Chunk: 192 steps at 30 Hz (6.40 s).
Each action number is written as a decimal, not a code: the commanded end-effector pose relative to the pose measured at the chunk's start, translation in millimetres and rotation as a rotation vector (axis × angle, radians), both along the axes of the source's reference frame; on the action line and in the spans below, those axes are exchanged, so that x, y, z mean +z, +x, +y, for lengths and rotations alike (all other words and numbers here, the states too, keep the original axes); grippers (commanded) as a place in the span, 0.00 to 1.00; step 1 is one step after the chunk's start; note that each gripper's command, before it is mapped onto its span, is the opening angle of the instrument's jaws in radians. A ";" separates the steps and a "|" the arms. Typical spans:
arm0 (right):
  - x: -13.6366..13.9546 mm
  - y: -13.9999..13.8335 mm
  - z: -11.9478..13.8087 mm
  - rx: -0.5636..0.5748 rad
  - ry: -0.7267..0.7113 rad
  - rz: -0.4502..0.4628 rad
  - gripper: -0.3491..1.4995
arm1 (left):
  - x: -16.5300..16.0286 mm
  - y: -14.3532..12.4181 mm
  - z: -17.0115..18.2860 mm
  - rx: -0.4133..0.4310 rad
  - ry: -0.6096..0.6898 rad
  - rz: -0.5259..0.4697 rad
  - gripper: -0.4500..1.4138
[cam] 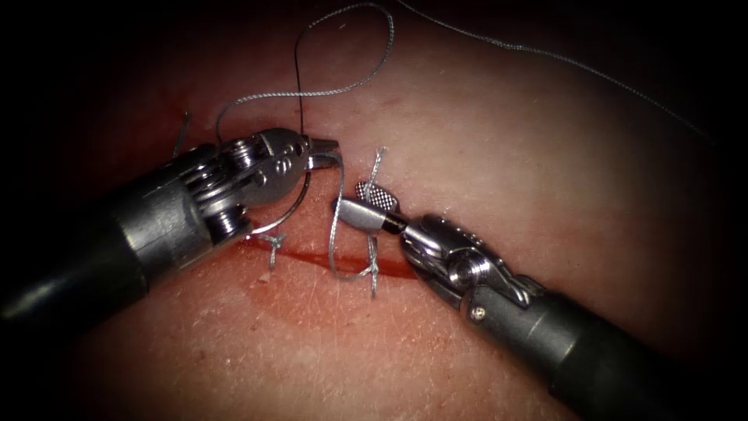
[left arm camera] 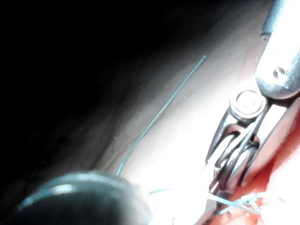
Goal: Wound Closure
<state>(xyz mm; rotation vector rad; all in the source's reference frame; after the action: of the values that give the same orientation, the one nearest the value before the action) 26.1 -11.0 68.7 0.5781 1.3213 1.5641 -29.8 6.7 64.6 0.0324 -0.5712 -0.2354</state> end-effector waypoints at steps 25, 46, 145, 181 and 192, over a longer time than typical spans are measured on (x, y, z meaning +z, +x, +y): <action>4.0 -1.7 5.8 -0.106 -0.050 0.065 0.00 | -4.1 5.9 -29.2 0.550 0.749 0.413 0.00; 3.6 -8.3 7.3 -0.043 -0.040 0.033 0.00 | -3.3 5.0 -28.2 0.552 0.734 0.323 0.00; -8.0 -4.4 0.2 -0.225 -0.258 0.155 0.00 | -4.6 1.7 4.9 0.205 -0.242 0.234 0.56; -13.1 -12.5 7.1 0.073 -0.257 0.168 0.25 | -6.2 3.2 5.2 -0.001 -0.061 -0.133 0.00; -6.8 -5.7 1.5 -0.109 -0.285 0.195 0.00 | -6.2 2.5 5.7 -0.122 0.117 -0.552 0.00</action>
<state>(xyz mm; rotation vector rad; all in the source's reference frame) 19.8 -10.5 62.6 0.6258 1.5908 1.2288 -27.0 11.2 59.2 0.1971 -1.1077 -0.3929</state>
